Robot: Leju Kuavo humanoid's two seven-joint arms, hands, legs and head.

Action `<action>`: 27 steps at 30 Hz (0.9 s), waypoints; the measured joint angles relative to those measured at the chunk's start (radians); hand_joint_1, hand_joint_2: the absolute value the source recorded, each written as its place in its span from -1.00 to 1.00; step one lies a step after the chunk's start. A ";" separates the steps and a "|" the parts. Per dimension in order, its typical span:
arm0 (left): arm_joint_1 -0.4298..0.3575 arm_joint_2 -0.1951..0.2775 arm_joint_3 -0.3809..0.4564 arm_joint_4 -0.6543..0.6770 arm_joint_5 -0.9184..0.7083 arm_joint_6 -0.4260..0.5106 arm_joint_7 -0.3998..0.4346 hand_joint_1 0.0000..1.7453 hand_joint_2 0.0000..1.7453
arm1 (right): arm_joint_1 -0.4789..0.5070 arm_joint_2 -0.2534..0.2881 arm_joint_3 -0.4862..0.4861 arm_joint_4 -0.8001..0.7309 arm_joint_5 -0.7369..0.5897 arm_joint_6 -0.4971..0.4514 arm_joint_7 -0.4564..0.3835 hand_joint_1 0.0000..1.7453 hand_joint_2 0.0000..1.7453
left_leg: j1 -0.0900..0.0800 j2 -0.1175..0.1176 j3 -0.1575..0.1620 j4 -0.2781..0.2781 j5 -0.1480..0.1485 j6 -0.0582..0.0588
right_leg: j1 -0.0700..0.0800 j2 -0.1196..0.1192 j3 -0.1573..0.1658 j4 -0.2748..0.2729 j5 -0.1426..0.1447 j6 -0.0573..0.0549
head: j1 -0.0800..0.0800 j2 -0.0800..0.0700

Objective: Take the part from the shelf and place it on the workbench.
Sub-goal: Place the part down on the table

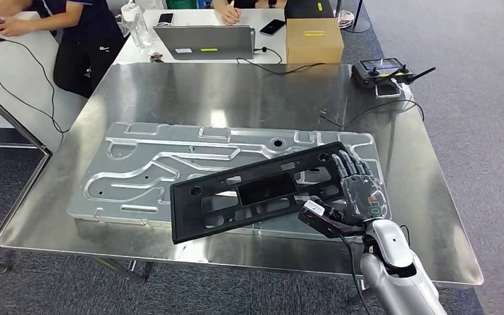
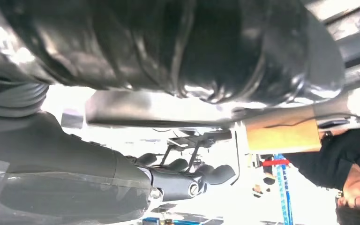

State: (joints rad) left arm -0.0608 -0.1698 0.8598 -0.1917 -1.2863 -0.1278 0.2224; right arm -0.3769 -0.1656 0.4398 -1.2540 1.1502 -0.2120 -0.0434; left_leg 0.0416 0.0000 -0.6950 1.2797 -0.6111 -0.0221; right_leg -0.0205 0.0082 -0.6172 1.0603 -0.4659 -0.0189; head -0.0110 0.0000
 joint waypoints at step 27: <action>-0.003 -0.003 0.027 -0.001 0.020 -0.008 -0.037 -1.00 -1.00 | -0.053 -0.018 -0.026 0.043 0.012 0.035 0.061 -1.00 -1.00 | -0.067 0.005 0.186 -0.269 0.091 0.065 | 0.030 -0.002 -0.040 -0.020 0.067 -0.001 | 0.001 0.000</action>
State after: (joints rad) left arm -0.0637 -0.1728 0.8864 -0.1926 -1.2665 -0.1359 0.1852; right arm -0.4295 -0.1831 0.4138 -1.2112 1.1624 -0.1766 0.0172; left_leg -0.0259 0.0046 -0.5094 1.0111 -0.5202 0.0425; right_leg 0.0097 0.0064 -0.6575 1.0398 -0.3993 -0.0201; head -0.0095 0.0000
